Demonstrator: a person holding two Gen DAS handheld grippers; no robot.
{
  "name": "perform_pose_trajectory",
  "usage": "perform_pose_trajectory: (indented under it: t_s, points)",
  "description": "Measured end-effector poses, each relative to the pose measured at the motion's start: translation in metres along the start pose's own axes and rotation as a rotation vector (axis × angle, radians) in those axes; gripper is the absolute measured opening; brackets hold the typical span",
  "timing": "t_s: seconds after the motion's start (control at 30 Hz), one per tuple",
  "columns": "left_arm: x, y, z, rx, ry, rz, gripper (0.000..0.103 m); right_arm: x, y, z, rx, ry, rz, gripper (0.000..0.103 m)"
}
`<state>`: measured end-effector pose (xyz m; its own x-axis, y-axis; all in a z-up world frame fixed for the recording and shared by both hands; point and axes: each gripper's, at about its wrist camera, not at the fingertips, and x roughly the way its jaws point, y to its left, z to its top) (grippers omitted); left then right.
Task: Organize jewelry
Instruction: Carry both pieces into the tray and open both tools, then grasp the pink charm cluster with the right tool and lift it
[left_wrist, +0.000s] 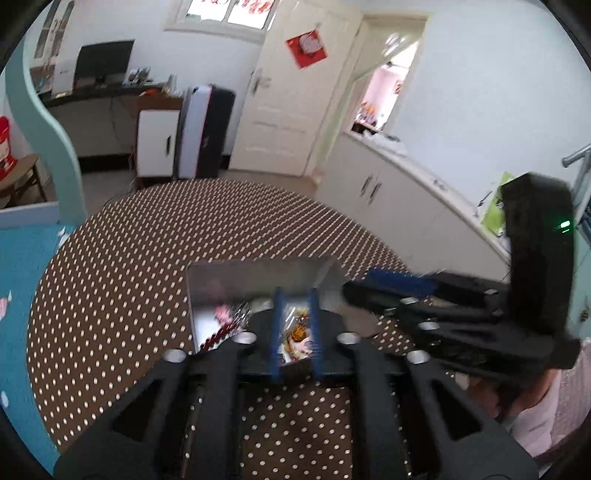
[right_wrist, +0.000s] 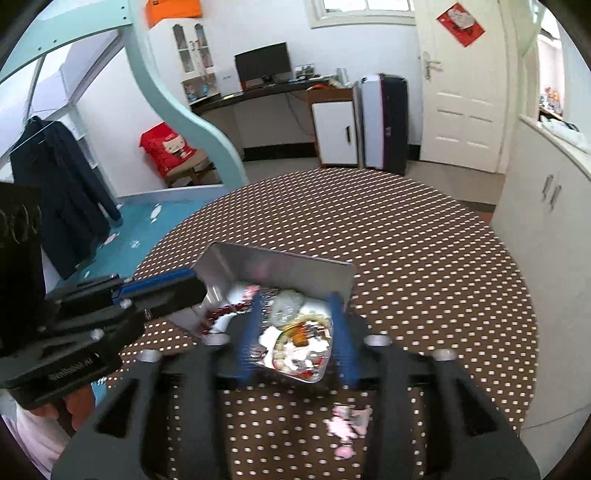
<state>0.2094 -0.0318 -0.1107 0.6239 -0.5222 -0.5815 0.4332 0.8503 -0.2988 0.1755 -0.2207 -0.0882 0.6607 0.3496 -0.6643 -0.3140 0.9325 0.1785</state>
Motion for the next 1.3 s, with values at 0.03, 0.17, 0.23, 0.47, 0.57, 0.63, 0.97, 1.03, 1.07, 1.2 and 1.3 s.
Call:
perform_pose_trajectory:
  t_s: [0.03,0.17,0.23,0.47,0.57,0.63,0.97,1.03,1.07,1.2,1.3]
  points:
    - [0.0,-0.001,-0.001,-0.001,-0.001,-0.002,0.038,-0.005,-0.002,0.0,0.004,-0.011,-0.013,0.054]
    - [-0.003,-0.009,-0.007,0.021,0.0,-0.007,0.053,-0.022,-0.02,-0.009,0.023,-0.019,-0.089,0.061]
    - [-0.006,-0.015,-0.013,0.03,-0.003,-0.004,0.063,-0.025,-0.027,-0.021,0.025,-0.003,-0.114,0.063]
    - [-0.006,-0.039,-0.056,0.074,0.09,-0.033,0.069,-0.001,-0.029,-0.079,0.008,0.177,-0.178,0.065]
    - [-0.008,-0.04,-0.071,0.068,0.116,-0.032,0.069,0.008,-0.019,-0.091,-0.015,0.205,-0.162,0.057]
    - [-0.008,-0.04,-0.076,0.059,0.129,-0.022,0.071,0.009,-0.014,-0.094,-0.04,0.193,-0.182,0.049]
    - [-0.001,-0.053,-0.083,0.092,0.149,-0.04,0.072,0.001,-0.019,-0.104,-0.082,0.163,-0.166,0.011]
    - [0.005,-0.061,-0.083,0.11,0.161,-0.065,0.072,-0.009,-0.029,-0.106,-0.043,0.144,-0.154,0.011]
    - [0.008,-0.065,-0.083,0.116,0.165,-0.074,0.072,-0.018,-0.036,-0.105,-0.009,0.123,-0.139,0.011]
    - [0.027,-0.084,-0.082,0.131,0.188,-0.121,0.071,-0.048,-0.054,-0.098,0.05,0.04,-0.135,0.011]
    - [0.042,-0.096,-0.079,0.158,0.19,-0.152,0.061,-0.066,-0.065,-0.095,0.076,-0.008,-0.14,0.011]
